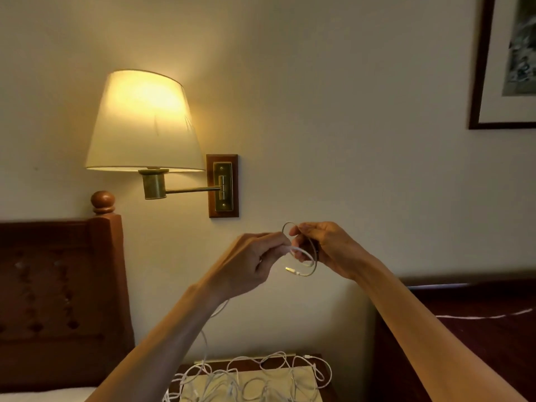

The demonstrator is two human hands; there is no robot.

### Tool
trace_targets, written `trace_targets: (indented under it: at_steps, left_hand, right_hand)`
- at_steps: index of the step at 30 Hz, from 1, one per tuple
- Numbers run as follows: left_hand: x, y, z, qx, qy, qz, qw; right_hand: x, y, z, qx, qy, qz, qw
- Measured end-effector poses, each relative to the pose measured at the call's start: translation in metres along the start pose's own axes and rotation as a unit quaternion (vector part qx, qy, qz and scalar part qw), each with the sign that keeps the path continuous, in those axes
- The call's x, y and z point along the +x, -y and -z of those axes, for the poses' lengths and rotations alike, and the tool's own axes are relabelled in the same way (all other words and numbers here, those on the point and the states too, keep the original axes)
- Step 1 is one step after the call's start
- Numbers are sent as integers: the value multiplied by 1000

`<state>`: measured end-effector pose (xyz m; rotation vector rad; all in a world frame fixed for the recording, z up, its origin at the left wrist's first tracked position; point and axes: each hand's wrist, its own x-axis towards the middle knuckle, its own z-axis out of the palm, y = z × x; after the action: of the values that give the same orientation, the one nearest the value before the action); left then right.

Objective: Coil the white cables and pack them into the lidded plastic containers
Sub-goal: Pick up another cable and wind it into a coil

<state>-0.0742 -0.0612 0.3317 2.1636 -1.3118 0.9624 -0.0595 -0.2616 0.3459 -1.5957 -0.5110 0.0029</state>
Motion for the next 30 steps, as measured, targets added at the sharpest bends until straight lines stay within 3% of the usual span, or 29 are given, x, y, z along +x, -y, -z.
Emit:
trace_targets:
  at_steps: [10, 15, 20, 24, 27, 30]
  left_hand:
    - [31, 4, 28, 83, -139, 10, 987]
    - [28, 15, 30, 57, -172, 62, 981]
    - [7, 31, 10, -80, -111, 118, 984]
    - [-27, 50, -30, -167, -88, 223, 956]
    - [-47, 54, -51, -126, -29, 251, 959]
    - [-36, 30, -45, -39, 115, 182, 976]
  right_hand:
    - [-27, 6, -26, 99, 65, 28, 993]
    - [-36, 0, -34, 238, 133, 46, 961]
    - [-30, 24, -17, 370, 129, 24, 920]
    - [-28, 39, 6, 412, 76, 25, 908]
    - [-30, 44, 20, 389, 8, 23, 921]
    - [-29, 39, 19, 265, -69, 30, 961]
